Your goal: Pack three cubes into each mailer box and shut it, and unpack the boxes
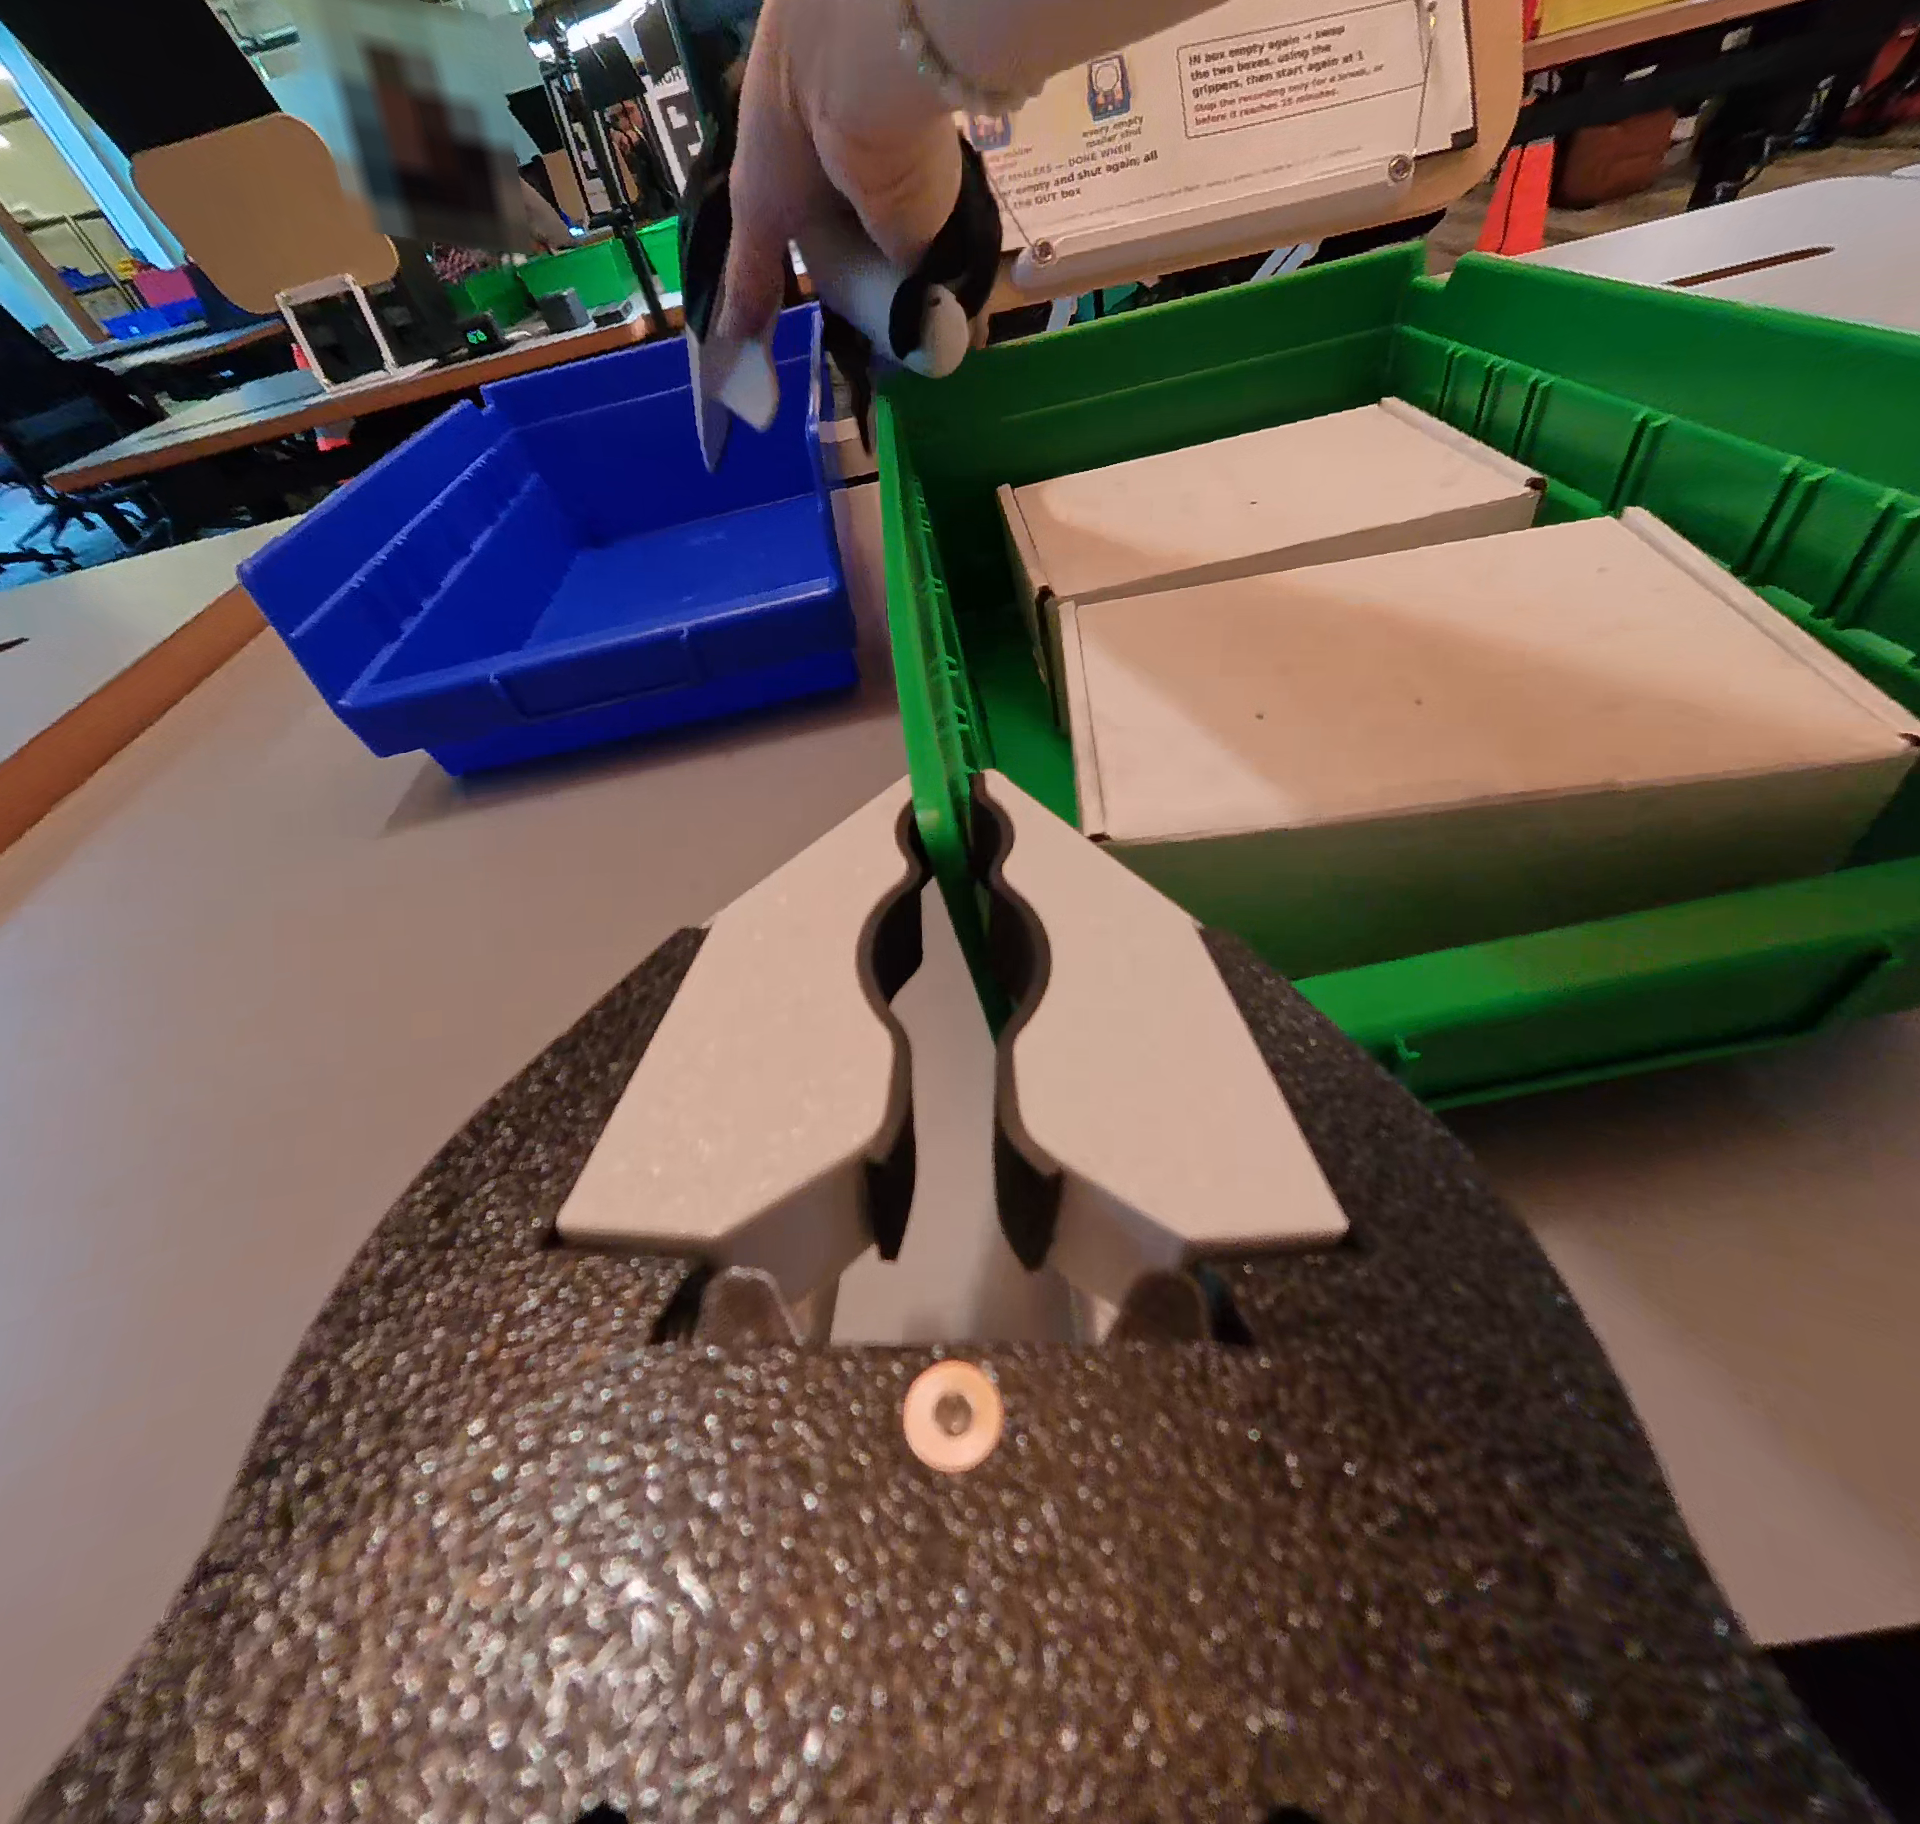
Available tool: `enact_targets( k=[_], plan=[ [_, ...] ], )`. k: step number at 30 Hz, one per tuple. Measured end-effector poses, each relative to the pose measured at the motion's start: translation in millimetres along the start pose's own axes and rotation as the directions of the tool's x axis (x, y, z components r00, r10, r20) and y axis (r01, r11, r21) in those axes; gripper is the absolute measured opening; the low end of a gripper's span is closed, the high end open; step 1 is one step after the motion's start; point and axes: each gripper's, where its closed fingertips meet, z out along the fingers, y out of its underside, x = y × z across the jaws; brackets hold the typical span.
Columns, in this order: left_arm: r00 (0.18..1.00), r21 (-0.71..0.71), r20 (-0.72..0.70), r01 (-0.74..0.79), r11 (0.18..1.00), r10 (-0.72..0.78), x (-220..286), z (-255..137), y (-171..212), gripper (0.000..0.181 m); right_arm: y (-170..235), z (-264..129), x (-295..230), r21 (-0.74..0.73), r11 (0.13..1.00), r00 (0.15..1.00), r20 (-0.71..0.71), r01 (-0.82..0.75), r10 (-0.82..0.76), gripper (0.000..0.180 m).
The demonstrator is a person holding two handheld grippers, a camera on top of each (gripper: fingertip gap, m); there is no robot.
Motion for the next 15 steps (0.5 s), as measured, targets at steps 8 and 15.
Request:
enact_targets(
  k=[8,15],
  plan=[
    [0.998,0.000,0.038,-0.050,0.999,0.050,-10.8,-0.7,2.1,0.003,4.8,23.0,-6.6,-0.173,0.984,0.995,-0.087,0.038,-0.054,0.013],
    [0.992,-0.002,0.070,-0.101,0.995,0.100,-32.6,-1.8,6.4,0.007,-59.4,-44.9,-47.8,0.028,0.983,0.980,0.075,0.181,-0.182,0.007]
  ],
)
